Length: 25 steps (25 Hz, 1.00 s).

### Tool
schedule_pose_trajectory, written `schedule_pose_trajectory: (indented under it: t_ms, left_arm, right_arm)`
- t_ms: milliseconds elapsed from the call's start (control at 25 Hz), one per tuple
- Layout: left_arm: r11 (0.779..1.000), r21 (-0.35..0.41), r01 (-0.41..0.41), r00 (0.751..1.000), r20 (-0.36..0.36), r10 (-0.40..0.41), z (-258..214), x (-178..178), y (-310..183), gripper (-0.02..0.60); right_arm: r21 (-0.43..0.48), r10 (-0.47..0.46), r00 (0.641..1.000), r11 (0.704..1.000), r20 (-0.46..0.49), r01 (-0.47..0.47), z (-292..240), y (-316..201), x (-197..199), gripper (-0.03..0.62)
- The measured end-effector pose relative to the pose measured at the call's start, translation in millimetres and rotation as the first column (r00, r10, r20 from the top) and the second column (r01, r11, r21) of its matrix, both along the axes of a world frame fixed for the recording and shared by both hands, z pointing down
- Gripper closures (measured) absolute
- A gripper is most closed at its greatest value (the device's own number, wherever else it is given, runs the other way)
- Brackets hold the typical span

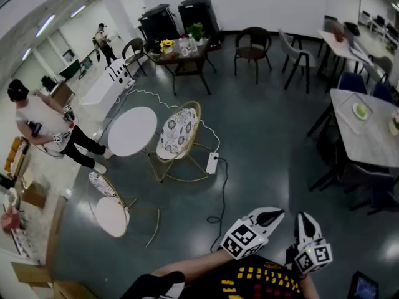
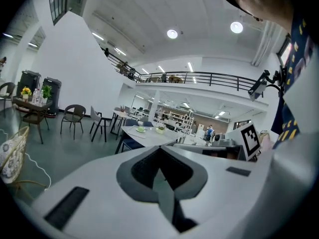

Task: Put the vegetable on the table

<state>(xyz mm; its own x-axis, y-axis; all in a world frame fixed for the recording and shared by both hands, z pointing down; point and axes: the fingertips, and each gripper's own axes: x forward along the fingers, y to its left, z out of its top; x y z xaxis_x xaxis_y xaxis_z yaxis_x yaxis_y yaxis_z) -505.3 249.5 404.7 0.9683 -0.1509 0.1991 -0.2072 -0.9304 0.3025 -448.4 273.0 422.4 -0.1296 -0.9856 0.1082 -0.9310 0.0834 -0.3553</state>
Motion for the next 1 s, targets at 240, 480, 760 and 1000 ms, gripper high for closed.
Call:
schedule_pose_trajectory:
  t_ms: [240, 480, 760, 1000]
  left_arm:
    - [0.998, -0.014, 0.066, 0.997, -0.039, -0.067, -6.2, -18.7, -105.3, 0.580]
    - [0.996, -0.050, 0.078, 0.995, -0.053, -0.081, -5.4, -12.7, -165.6, 0.580]
    - [0.995, -0.048, 0.083, 0.996, -0.021, -0.085, -2.7, 48.0, -211.9, 0.580]
    - [0.993, 0.021, 0.120, 0.993, -0.002, -0.120, -26.5, 121.5, -248.9, 0.580]
  right_arm:
    - [0.004, -0.036, 0.999, 0.999, -0.013, 0.037, -7.4, -98.8, -10.9, 0.597]
    - [-0.015, -0.036, 0.999, 0.999, -0.029, 0.035, -8.2, -158.6, -1.2, 0.597]
    - [-0.007, -0.052, 0.999, 0.999, -0.006, 0.052, -1.7, -209.6, 55.7, 0.597]
    - [0.062, -0.095, 0.995, 0.994, 0.012, 0.094, -25.2, -256.2, 127.7, 0.597]
